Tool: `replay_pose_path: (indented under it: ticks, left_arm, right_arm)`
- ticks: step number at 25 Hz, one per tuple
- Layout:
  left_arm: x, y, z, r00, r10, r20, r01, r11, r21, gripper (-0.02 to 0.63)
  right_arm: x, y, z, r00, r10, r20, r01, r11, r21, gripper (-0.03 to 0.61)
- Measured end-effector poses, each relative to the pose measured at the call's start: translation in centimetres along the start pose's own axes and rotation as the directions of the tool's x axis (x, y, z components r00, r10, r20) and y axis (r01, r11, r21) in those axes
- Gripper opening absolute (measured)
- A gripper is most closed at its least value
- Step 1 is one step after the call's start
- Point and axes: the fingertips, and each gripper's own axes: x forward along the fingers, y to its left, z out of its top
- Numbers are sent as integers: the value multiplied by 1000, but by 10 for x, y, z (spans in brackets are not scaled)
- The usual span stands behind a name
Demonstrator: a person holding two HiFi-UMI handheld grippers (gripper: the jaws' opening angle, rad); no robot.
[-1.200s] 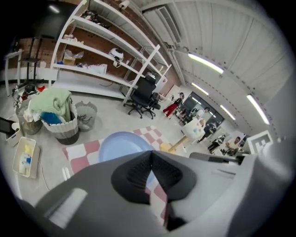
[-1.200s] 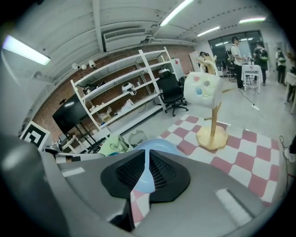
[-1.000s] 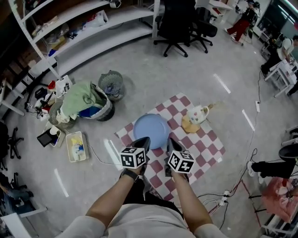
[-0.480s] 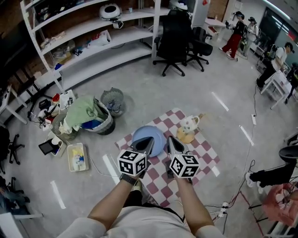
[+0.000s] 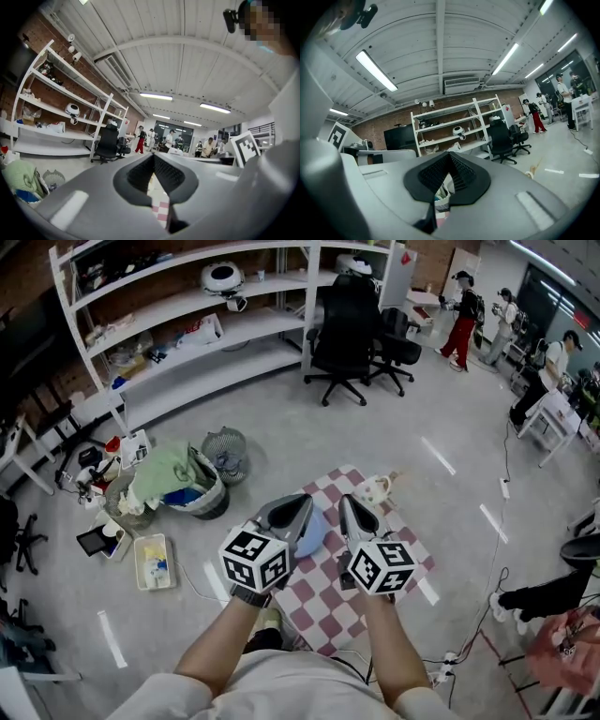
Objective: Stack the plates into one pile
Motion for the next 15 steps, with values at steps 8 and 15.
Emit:
replay_pose_path:
  ticks: [8,15]
  left_arm:
    - [2,-21,22,999,-16,39,14,999,38,6]
    - [1,-21,27,999,-1,39,-1,999,47,6]
  right_arm:
    - [-9,7,28,999,27,38,-25,998,-53,9]
    - [-10,10,31,999,42,35,-40,998,-54,9]
